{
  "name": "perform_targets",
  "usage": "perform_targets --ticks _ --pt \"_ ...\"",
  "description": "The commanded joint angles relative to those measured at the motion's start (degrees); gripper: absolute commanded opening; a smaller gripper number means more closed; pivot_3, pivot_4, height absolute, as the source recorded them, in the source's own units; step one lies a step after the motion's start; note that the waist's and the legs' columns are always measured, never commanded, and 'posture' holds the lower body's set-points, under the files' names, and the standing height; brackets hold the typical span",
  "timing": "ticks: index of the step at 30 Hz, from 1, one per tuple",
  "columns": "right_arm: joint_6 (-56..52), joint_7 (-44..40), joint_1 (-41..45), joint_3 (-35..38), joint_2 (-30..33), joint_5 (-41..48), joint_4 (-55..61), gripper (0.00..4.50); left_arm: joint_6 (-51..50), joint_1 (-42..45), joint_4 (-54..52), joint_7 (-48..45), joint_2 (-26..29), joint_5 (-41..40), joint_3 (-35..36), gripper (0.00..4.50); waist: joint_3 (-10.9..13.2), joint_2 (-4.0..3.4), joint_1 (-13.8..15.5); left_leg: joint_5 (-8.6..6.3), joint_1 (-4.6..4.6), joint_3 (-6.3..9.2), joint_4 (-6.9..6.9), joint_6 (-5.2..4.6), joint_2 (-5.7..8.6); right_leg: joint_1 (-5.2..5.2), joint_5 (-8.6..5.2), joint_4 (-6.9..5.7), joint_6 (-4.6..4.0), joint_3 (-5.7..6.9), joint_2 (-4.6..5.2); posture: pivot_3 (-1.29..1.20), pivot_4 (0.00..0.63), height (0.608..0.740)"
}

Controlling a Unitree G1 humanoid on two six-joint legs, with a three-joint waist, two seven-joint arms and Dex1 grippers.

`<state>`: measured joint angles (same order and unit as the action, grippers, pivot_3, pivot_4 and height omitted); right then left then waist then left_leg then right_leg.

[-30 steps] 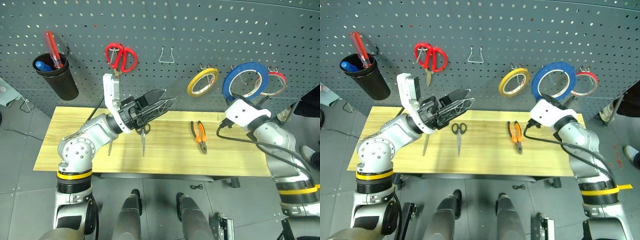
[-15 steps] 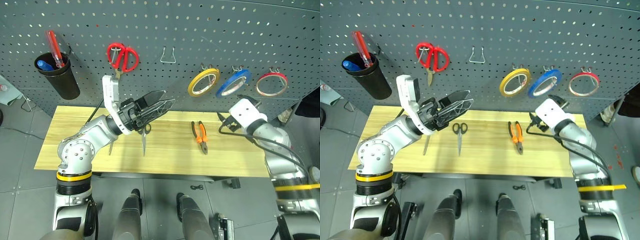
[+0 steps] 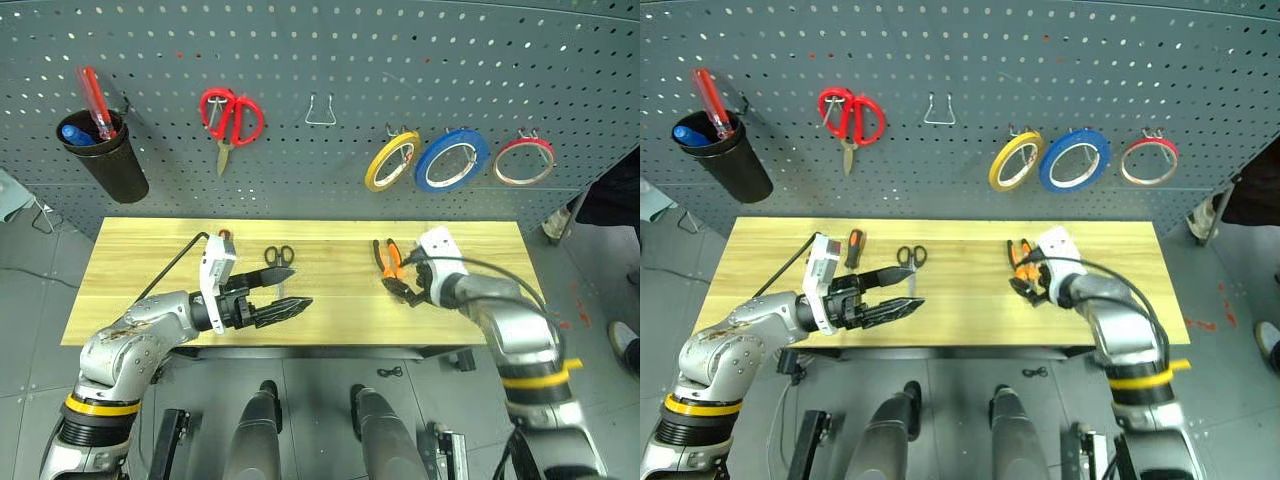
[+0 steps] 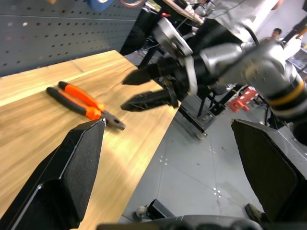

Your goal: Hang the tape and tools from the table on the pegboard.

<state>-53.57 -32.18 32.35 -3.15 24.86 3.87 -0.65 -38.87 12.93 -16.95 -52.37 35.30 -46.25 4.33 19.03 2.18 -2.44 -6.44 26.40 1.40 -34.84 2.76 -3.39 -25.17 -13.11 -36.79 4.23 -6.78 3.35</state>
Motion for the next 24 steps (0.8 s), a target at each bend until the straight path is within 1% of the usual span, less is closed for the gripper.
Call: perform_targets --ticks 1,6,10,14,19,24 --pt "1.2 -0.7 5.8 -1.4 0.9 -0.6 -10.7 4.49 0.1 -2.4 -3.4 1.0 1.1 -1.1 3.6 4.50 0.0 0.00 0.3 0.00 0.01 0.01 0.01 -0.01 -0.01 0.00 -0.01 0.00 0.01 0.02 0.00 0.11 0.308 0.740" --pt "6.8 -0.3 14.4 -2.5 0.1 -1.9 -28.8 4.49 -0.9 -5.0 -6.2 2.7 1.4 -2.3 5.2 4.50 0.0 0.01 1.4 0.00 0.05 0.00 0.12 -0.03 0.00 -0.03 0.07 0.04 0.31 0.04 0.01 0.14 0.324 0.740" --pt "11.1 0.3 19.1 -3.1 -1.5 -2.9 -39.8 4.49 -1.8 -6.6 -7.9 3.8 1.7 -3.1 6.4 4.50 0.0 0.01 1.6 -0.01 0.06 0.02 0.24 -0.04 -0.01 -0.08 0.03 0.04 0.25 0.10 0.00 0.16 0.334 0.740" --pt "16.9 2.8 23.4 -2.6 -3.5 -4.4 -51.6 4.49 -2.5 -7.6 -9.1 4.6 2.1 -4.0 7.1 4.50 0.0 0.02 1.7 -0.01 0.06 0.02 0.26 -0.04 -0.02 -0.09 0.02 0.03 0.26 0.10 -0.01 0.16 0.340 0.740" --pt "21.8 4.1 26.7 -2.1 -4.6 -5.3 -60.4 4.49 -3.3 -7.8 -10.1 5.0 2.7 -5.1 7.8 4.50 0.1 0.01 1.7 -0.01 0.06 0.02 0.26 -0.04 -0.01 -0.09 -0.01 0.04 0.31 0.10 0.00 0.17 0.352 0.740" --pt "24.8 4.4 28.9 -1.9 -5.6 -5.9 -65.5 4.49 -3.8 -7.2 -9.9 5.2 3.0 -6.1 8.4 4.50 0.1 0.01 1.7 -0.01 0.06 0.02 0.29 -0.04 -0.02 -0.09 -0.02 0.05 0.31 0.11 0.00 0.17 0.352 0.740"
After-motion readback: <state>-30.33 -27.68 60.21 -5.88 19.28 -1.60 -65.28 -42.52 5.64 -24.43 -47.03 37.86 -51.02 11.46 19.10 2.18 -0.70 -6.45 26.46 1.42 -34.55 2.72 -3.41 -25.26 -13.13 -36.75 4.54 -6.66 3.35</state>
